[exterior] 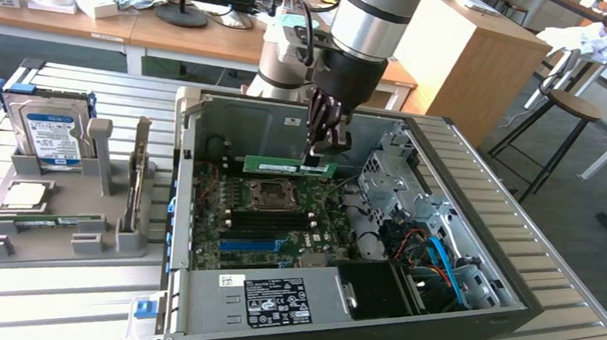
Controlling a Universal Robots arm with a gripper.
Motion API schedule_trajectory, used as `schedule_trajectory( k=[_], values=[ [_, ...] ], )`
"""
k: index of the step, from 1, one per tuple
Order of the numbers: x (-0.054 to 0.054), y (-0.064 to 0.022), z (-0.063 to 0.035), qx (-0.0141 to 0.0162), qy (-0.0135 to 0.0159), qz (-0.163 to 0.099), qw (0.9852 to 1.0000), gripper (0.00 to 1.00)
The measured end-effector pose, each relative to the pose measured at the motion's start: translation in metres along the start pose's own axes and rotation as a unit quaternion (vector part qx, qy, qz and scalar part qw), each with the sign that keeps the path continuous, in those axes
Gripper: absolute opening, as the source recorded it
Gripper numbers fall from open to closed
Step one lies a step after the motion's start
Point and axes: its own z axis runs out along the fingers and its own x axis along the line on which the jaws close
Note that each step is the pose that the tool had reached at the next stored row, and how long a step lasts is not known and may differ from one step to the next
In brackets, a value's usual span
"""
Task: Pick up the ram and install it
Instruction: 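Pick up the ram and move it above insertion slot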
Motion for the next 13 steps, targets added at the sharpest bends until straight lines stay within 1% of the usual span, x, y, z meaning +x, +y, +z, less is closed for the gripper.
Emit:
schedule_trajectory(
  k=[5,13],
  values=[
    [0.0001,-0.0002,0.004,0.0,0.0001,0.0,1.0,0.11],
    [0.0001,-0.0003,0.0072,0.0,0.0001,0.001,1.0,0.11]
  ],
)
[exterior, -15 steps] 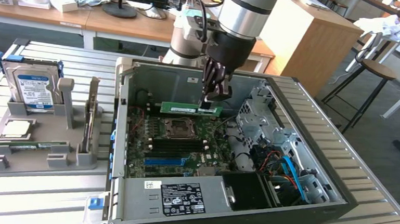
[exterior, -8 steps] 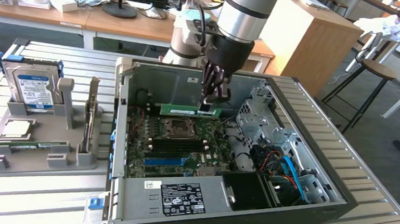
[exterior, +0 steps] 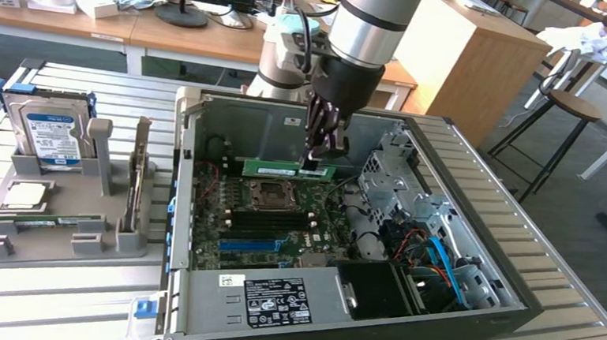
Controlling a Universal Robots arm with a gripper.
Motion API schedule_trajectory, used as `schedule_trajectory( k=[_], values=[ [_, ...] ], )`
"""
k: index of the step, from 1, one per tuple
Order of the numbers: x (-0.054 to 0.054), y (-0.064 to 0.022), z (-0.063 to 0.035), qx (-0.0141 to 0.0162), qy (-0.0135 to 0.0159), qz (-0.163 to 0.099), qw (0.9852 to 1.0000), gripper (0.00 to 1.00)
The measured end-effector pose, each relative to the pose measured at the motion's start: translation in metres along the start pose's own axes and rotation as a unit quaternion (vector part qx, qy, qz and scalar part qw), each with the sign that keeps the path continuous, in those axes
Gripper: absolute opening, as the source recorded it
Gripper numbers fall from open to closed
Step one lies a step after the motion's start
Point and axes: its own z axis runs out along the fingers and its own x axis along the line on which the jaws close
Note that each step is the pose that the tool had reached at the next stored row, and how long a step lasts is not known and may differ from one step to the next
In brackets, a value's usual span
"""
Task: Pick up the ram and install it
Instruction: 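Pick up the ram and move it above insertion slot, then insert the ram into the slot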
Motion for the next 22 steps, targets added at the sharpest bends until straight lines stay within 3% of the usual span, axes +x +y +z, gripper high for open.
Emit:
schedule_trajectory(
  k=[22],
  values=[
    [0.0001,-0.0002,0.004,0.0001,-0.0002,0.0,1.0,0.11]
  ],
)
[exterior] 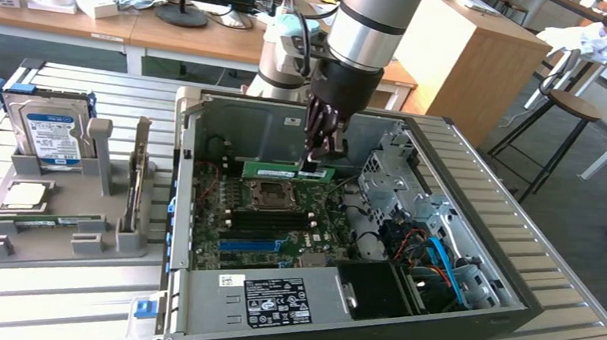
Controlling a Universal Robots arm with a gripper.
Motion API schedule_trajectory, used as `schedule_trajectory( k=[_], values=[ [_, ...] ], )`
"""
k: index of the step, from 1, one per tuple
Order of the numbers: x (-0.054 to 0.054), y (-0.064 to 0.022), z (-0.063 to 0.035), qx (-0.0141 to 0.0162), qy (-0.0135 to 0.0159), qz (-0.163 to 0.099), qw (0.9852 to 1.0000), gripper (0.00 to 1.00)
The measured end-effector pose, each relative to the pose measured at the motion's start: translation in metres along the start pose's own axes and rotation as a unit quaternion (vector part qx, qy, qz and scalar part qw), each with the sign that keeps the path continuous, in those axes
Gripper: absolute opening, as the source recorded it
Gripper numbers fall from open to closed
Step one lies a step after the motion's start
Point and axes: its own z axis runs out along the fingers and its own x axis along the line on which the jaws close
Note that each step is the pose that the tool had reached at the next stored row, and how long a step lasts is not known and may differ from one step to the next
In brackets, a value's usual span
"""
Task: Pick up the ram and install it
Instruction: 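Insert the ram into the slot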
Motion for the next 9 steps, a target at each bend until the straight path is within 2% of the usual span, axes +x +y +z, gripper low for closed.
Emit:
schedule_trajectory(
  k=[9],
  values=[
    [0.0,-0.0005,0.0132,-0.0001,0.0002,0.0,1.0,0.11]
  ],
)
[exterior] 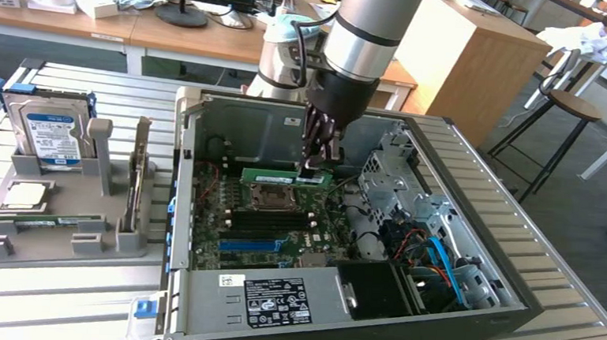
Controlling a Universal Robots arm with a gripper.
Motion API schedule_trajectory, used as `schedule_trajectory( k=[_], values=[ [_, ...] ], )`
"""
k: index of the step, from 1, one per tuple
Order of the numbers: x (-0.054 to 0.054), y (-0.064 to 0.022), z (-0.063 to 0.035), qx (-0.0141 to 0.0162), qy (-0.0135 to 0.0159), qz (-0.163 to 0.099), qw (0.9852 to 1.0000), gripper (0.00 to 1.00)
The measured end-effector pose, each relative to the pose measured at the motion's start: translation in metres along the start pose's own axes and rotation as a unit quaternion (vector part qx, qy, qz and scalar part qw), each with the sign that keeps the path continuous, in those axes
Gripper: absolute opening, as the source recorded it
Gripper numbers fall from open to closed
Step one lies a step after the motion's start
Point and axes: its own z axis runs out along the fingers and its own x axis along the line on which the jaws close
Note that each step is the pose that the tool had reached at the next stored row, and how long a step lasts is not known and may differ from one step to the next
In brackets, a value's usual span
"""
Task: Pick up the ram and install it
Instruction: 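Insert the ram into the slot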
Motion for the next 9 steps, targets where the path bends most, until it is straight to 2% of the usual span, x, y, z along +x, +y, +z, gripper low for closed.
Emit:
schedule_trajectory(
  k=[9],
  values=[
    [0.0,-0.0005,0.0122,0.0,0.0,0.0,1.0,0.11]
  ],
)
